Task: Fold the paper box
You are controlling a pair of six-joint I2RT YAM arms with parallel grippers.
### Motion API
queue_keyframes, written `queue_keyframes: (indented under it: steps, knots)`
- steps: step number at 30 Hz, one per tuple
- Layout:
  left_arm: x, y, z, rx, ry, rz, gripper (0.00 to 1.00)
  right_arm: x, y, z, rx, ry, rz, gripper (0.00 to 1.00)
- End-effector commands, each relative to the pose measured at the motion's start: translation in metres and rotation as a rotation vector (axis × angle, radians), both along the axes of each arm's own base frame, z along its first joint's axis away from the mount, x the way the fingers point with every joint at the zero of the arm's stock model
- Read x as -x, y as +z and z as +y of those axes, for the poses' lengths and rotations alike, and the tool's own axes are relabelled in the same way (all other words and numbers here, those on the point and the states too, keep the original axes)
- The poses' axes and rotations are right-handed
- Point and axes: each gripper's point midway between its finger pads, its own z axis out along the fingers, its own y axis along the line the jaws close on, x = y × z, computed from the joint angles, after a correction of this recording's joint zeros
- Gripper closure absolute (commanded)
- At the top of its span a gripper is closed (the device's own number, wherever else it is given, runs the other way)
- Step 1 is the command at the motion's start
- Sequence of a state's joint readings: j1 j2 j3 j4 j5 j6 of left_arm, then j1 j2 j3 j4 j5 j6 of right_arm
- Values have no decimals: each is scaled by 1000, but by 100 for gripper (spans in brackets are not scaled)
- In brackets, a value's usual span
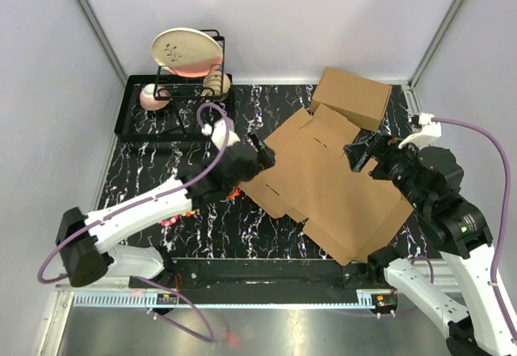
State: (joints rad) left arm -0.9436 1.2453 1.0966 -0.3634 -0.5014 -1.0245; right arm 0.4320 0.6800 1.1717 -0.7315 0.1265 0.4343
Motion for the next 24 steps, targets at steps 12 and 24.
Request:
queue_keyframes:
  steps: [12,24]
  knots:
    - [36,-111,38,37,426,305,1,1,-1,13,-56,51,-4,6]
    - [22,-172,13,-61,332,392,27,3,-2,13,-57,56,-4,5]
